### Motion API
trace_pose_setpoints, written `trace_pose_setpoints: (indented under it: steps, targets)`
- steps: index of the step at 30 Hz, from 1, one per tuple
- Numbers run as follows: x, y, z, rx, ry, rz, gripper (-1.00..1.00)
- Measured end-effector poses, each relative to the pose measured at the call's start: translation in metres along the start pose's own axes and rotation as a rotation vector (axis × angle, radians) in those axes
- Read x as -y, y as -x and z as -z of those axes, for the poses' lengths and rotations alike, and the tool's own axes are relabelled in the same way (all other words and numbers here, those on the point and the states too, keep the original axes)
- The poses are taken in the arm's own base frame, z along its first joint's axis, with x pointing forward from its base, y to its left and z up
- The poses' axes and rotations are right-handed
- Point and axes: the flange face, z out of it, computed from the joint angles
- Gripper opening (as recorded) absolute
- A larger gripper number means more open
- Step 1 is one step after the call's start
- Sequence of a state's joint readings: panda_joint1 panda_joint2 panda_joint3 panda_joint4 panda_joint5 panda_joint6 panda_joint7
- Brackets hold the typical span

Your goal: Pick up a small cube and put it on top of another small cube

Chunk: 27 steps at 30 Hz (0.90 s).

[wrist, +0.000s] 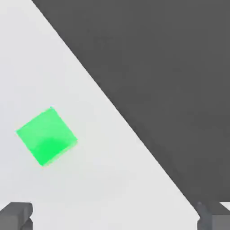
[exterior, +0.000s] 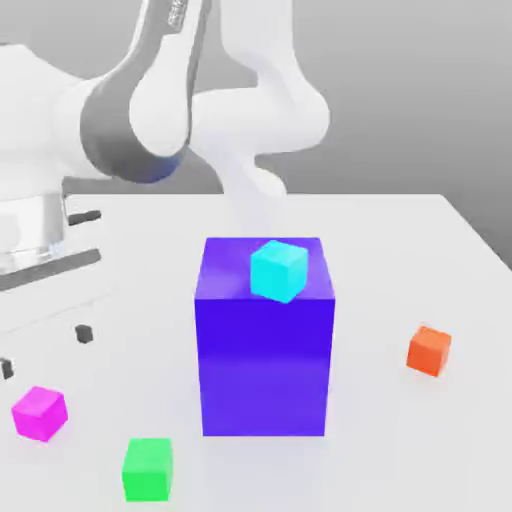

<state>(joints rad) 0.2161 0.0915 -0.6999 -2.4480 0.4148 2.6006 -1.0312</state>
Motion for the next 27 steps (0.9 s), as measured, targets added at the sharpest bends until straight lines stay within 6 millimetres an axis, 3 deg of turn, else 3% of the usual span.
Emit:
trace_pose_setpoints:
  steps: [11,17,18,24,27]
  targets:
    - [-0.043,0.088,-0.069,0.180,0.018,0.248,0.00]
    - [-0.048,0.103,-0.125,0.192,0.020,0.265,0.00]
    - [-0.048,0.105,-0.131,0.192,0.019,0.264,-1.00]
    - [-0.048,0.106,-0.134,0.192,0.016,0.263,-1.00]
    - [-0.048,0.100,-0.114,0.192,0.021,0.266,-1.00]
